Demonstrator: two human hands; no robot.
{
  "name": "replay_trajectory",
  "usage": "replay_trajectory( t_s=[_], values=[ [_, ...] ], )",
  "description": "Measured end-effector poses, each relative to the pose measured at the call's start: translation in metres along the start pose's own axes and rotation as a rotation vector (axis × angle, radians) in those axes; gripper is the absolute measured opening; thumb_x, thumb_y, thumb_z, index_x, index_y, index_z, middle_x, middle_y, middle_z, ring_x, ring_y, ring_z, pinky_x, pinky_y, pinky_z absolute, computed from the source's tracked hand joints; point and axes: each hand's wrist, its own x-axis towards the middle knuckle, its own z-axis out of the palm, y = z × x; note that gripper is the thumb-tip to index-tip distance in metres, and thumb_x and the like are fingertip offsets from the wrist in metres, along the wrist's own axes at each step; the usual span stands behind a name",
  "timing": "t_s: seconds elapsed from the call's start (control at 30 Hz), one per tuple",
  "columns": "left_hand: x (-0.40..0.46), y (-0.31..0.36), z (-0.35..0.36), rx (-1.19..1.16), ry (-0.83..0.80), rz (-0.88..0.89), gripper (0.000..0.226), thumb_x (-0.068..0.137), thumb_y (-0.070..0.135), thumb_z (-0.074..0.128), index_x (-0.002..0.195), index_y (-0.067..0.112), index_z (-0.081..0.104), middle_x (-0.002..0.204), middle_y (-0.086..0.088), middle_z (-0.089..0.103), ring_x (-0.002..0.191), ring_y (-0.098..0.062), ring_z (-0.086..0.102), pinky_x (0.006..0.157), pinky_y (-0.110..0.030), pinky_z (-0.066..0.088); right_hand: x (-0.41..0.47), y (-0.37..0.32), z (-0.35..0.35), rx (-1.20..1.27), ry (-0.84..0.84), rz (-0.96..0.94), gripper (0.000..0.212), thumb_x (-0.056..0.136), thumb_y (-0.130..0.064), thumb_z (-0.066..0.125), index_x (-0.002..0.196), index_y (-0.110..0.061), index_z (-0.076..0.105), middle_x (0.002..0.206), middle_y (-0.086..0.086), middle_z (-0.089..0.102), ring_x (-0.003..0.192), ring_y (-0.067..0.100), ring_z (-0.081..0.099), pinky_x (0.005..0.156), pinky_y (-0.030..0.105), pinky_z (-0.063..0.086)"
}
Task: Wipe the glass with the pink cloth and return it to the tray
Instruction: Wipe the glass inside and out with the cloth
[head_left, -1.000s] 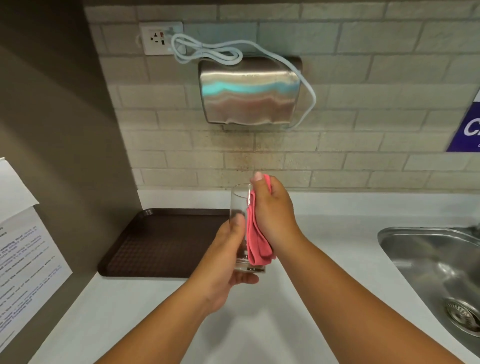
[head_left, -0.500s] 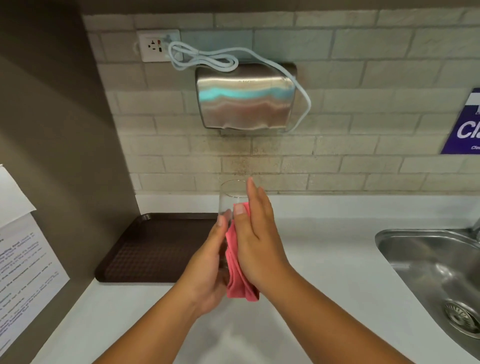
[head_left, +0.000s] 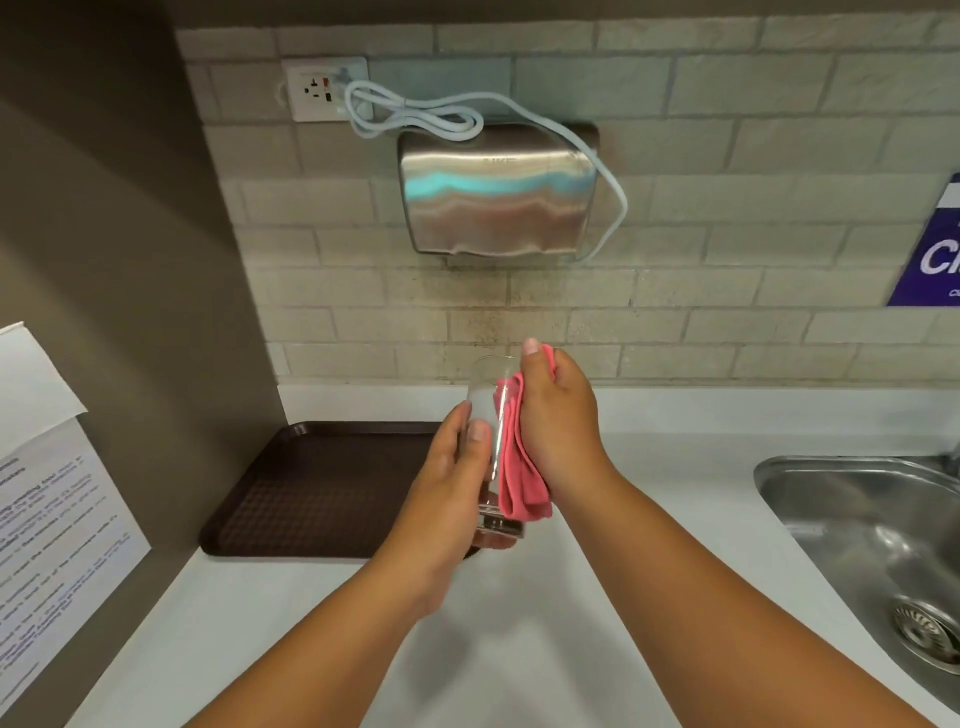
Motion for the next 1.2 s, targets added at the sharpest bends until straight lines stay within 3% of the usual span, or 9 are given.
replay_trajectory(
  t_s=[0.07, 0.23, 0.37, 0.5, 0.63, 0.8, 0.97, 1.07, 1.2],
  values=[
    [-0.001, -0.001, 0.004, -0.004, -0.003, 0.036, 0.070, 0.093, 0.070, 0.051, 0.160, 0.054, 0.035, 0.125, 0.021, 0.073, 0.089, -0.001, 0.082, 0.065, -0.025, 0.065, -0.001, 0.002, 0.000, 0.024, -0.023, 0.015, 0.041, 0.105, -0.052, 0.044, 0.084, -0.020, 0.060, 0.095, 0.012, 0.071, 0.087, 0.027, 0.071, 0.082, 0.047, 0.057],
    [-0.003, 0.008, 0.004, -0.272, -0.034, -0.065, 0.060, 0.091, 0.066, 0.052, 0.143, 0.038, 0.065, 0.117, -0.019, 0.081, 0.095, -0.033, 0.082, 0.073, -0.045, 0.067, -0.012, 0.010, -0.006, 0.294, -0.070, 0.151, 0.038, 0.108, -0.052, 0.038, 0.116, -0.026, 0.065, 0.109, 0.003, 0.074, 0.097, 0.022, 0.073, 0.084, 0.041, 0.057],
    [0.002, 0.007, 0.000, -0.249, 0.007, -0.106, 0.044, 0.092, 0.066, 0.055, 0.120, 0.041, 0.080, 0.115, 0.004, 0.086, 0.106, -0.016, 0.082, 0.094, -0.044, 0.063, -0.039, 0.025, 0.005, 0.127, -0.155, 0.028, 0.056, 0.100, -0.060, 0.040, 0.155, -0.050, 0.031, 0.151, -0.013, 0.044, 0.139, 0.011, 0.047, 0.114, 0.040, 0.041],
    [0.005, 0.006, -0.006, -0.161, -0.042, -0.147, 0.047, 0.105, 0.064, 0.046, 0.141, 0.042, 0.067, 0.136, 0.003, 0.079, 0.127, -0.018, 0.074, 0.115, -0.053, 0.052, -0.044, 0.022, 0.010, -0.106, -0.159, -0.122, 0.081, 0.092, -0.068, 0.048, 0.160, -0.048, 0.010, 0.169, -0.015, 0.016, 0.152, 0.006, 0.024, 0.117, 0.029, 0.028],
    [0.004, 0.003, -0.011, -0.197, -0.160, -0.114, 0.058, 0.098, 0.065, 0.049, 0.149, 0.040, 0.061, 0.130, -0.016, 0.078, 0.117, -0.036, 0.077, 0.095, -0.050, 0.064, -0.020, 0.002, -0.001, -0.070, -0.040, -0.084, 0.074, 0.084, -0.075, 0.054, 0.149, -0.041, 0.042, 0.153, -0.005, 0.047, 0.129, 0.009, 0.052, 0.101, 0.033, 0.045],
    [0.000, 0.004, -0.006, -0.282, -0.166, -0.186, 0.059, 0.105, 0.056, 0.043, 0.145, 0.021, 0.066, 0.111, -0.019, 0.079, 0.090, -0.030, 0.077, 0.072, -0.039, 0.061, 0.004, -0.001, -0.018, 0.203, -0.061, 0.173, 0.052, 0.092, -0.058, 0.067, 0.115, -0.011, 0.067, 0.079, -0.002, 0.077, 0.070, 0.014, 0.077, 0.074, 0.042, 0.059],
    [-0.004, 0.014, 0.008, 0.043, -0.073, -0.113, 0.039, 0.091, 0.077, 0.051, 0.122, 0.059, 0.068, 0.123, 0.005, 0.081, 0.107, -0.018, 0.081, 0.076, -0.030, 0.063, 0.004, 0.011, -0.020, 0.227, 0.008, 0.254, 0.066, 0.090, -0.058, 0.070, 0.109, 0.004, 0.066, 0.079, 0.012, 0.069, 0.072, 0.025, 0.069, 0.088, 0.051, 0.058],
    [-0.003, 0.012, 0.011, 0.118, -0.085, -0.019, 0.082, 0.074, 0.083, 0.064, 0.150, 0.055, 0.046, 0.144, 0.019, 0.066, 0.110, 0.006, 0.072, 0.085, -0.018, 0.055, 0.005, 0.015, -0.015, 0.223, 0.023, 0.206, 0.061, 0.092, -0.060, 0.066, 0.106, -0.001, 0.067, 0.072, -0.002, 0.073, 0.070, 0.018, 0.071, 0.083, 0.044, 0.058],
    [-0.003, 0.017, 0.006, -0.070, -0.200, -0.142, 0.089, 0.076, 0.061, 0.082, 0.155, 0.036, 0.050, 0.127, -0.018, 0.077, 0.098, -0.025, 0.081, 0.080, -0.040, 0.066, 0.006, 0.024, -0.018, 0.385, -0.006, 0.267, 0.053, 0.094, -0.067, 0.056, 0.096, -0.016, 0.069, 0.076, -0.004, 0.076, 0.072, 0.020, 0.075, 0.079, 0.044, 0.060]
  ],
)
